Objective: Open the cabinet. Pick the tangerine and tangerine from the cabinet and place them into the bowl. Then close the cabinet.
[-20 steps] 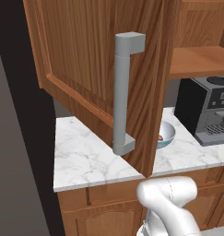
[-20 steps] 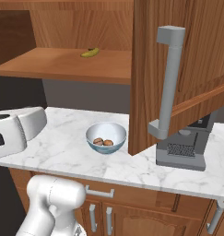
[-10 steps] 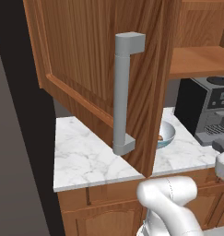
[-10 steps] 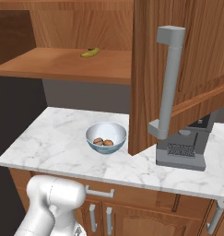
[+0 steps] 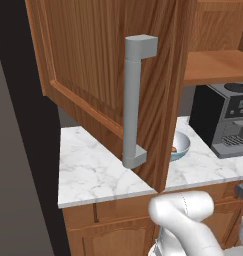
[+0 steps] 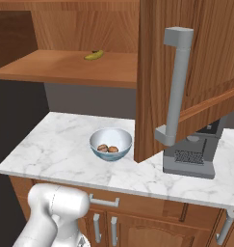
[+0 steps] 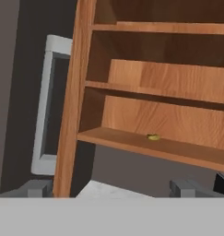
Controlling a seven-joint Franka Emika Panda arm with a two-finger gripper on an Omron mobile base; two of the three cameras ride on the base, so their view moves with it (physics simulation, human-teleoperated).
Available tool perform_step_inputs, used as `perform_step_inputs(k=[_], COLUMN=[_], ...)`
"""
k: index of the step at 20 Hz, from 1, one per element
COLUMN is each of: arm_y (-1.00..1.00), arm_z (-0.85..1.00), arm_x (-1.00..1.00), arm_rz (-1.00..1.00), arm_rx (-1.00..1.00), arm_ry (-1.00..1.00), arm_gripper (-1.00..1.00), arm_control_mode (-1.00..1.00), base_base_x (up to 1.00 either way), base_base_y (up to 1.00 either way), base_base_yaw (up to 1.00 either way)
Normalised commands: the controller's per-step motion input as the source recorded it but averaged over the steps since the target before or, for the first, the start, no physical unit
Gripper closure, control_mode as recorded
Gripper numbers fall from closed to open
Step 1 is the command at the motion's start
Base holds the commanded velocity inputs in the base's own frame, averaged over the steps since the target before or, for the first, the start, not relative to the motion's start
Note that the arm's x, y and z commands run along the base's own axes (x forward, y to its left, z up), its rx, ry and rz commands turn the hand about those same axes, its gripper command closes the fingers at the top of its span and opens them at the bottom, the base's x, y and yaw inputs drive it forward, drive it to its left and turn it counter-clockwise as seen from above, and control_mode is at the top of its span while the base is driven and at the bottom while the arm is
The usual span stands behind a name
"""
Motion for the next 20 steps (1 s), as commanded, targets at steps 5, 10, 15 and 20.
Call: perform_step_inputs(k=[5, 10, 15, 20], arm_y=[0.43, 0.62, 0.6, 0.44], arm_z=[0.02, 0.0, 0.0, -0.01], arm_x=[-0.11, 0.09, 0.41, 0.42], arm_rz=[-0.01, -0.02, -0.08, -0.15], arm_rx=[0.01, 0.0, 0.0, -0.03], arm_ry=[-0.21, -0.15, -0.12, -0.07], arm_gripper=[-1.0, -1.0, -1.0, -1.0], arm_control_mode=[-1.0, -1.0, -1.0, -1.0], base_base_x=[0.0, 0.0, 0.0, 0.0], base_base_y=[0.0, 0.0, 0.0, 0.0], base_base_yaw=[0.0, 0.0, 0.0, 0.0])
